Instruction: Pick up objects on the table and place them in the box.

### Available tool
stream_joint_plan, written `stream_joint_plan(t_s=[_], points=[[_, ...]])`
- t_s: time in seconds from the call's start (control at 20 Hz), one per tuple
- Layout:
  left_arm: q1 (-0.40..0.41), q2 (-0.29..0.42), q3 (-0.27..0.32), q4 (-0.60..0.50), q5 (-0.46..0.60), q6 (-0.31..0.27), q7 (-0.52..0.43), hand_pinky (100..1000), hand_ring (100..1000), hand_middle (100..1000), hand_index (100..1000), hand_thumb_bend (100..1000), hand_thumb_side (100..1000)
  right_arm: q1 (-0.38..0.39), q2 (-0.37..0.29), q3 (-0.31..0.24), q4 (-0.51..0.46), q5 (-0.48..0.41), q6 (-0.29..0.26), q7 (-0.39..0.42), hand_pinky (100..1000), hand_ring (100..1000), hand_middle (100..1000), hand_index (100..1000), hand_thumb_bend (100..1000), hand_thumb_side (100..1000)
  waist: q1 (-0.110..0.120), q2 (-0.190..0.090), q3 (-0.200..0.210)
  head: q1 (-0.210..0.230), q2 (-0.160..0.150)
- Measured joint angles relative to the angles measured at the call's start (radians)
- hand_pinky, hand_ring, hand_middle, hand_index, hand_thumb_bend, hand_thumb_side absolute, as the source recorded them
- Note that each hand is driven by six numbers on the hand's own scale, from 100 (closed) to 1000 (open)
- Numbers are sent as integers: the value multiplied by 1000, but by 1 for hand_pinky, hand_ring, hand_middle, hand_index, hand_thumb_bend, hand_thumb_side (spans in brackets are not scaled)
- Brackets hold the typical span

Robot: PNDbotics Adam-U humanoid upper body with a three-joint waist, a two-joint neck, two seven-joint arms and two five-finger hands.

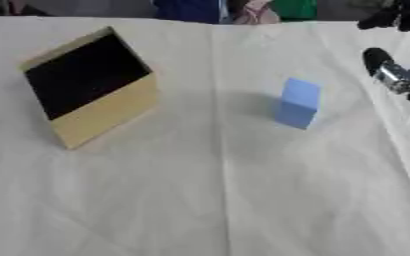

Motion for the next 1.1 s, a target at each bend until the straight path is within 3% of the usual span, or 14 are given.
stream_joint_plan(t_s=[0.05,0.1,0.15,0.2,0.3,0.4,0.65,0.9,1.1], points=[[0,0,0,0,0,0,0,676,647,660,881,100,964,0,0,1,0,0,0,2,848,894,858,929,100,979,0,0,0,1,0],[0,0,0,0,0,0,0,676,647,660,881,100,964,0,0,3,0,1,0,3,890,935,897,952,210,852,0,0,0,1,0],[0,0,0,0,0,0,0,676,647,660,881,100,964,0,-1,7,0,5,0,7,890,935,897,952,210,852,-2,0,1,0,0],[0,0,0,0,0,0,0,676,647,660,881,100,965,-1,-6,14,0,11,0,14,903,953,918,970,321,887,-3,-1,4,-2,-2],[0,0,0,0,2,0,0,676,647,660,881,100,964,-11,-28,33,0,29,2,34,919,968,907,969,444,967,-5,-2,7,-8,-6],[0,0,0,0,4,-1,-1,676,647,660,881,100,964,-24,-49,49,0,55,6,58,922,963,849,954,450,955,-5,-3,10,-12,-10],[-1,0,0,0,7,-2,-2,676,647,660,881,100,963,-51,-65,88,0,123,3,127,925,969,868,954,375,848,-5,-5,13,-19,-11],[-1,0,-2,0,9,-3,-3,676,647,660,881,100,962,-73,-62,129,-1,167,24,199,940,989,913,946,197,674,-5,-15,13,-25,-15],[-1,0,-2,0,11,-3,-3,675,647,659,880,100,958,-86,-52,158,-1,146,69,256,957,1000,944,980,124,652,-3,-20,13,-27,-17]])
